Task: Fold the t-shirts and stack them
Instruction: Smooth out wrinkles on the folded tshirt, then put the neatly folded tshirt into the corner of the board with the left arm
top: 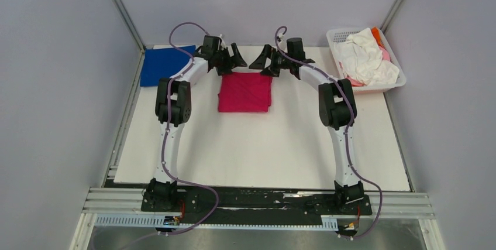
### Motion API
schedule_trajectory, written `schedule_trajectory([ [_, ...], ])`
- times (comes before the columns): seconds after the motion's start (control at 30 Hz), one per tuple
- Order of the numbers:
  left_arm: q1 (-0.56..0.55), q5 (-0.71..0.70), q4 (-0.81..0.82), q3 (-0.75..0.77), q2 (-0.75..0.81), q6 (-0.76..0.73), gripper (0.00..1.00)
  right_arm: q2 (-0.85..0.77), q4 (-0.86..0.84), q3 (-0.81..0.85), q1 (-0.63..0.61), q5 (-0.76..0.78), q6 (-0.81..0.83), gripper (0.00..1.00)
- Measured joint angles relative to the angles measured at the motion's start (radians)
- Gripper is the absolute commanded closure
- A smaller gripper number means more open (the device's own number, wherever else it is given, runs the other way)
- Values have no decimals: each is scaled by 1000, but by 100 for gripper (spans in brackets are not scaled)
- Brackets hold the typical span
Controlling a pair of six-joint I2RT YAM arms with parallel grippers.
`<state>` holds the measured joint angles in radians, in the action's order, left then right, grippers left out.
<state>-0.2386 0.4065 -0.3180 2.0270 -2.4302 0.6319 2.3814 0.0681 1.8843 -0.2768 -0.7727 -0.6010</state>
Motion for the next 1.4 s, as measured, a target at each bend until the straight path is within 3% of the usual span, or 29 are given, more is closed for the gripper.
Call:
schedule_trajectory([
  [0.23,3,-6,-5,19,-31,21,0,134,-17,74,5,21,-61,0],
  [0.5,2,-31,93,-235,114,46,0,68,-123,-77,4,6,-93,0],
  [0.77,-39,-109,89,-621,395,54,0,-186,-171,-460,-35,22,-80,0],
  [1.17,-89,-307,-15,-749,759,13,0,-621,-113,-683,-54,188,-13,0],
  [1.4,-100,-364,-18,-978,971,32,0,-1019,-89,-957,-55,451,5,0],
])
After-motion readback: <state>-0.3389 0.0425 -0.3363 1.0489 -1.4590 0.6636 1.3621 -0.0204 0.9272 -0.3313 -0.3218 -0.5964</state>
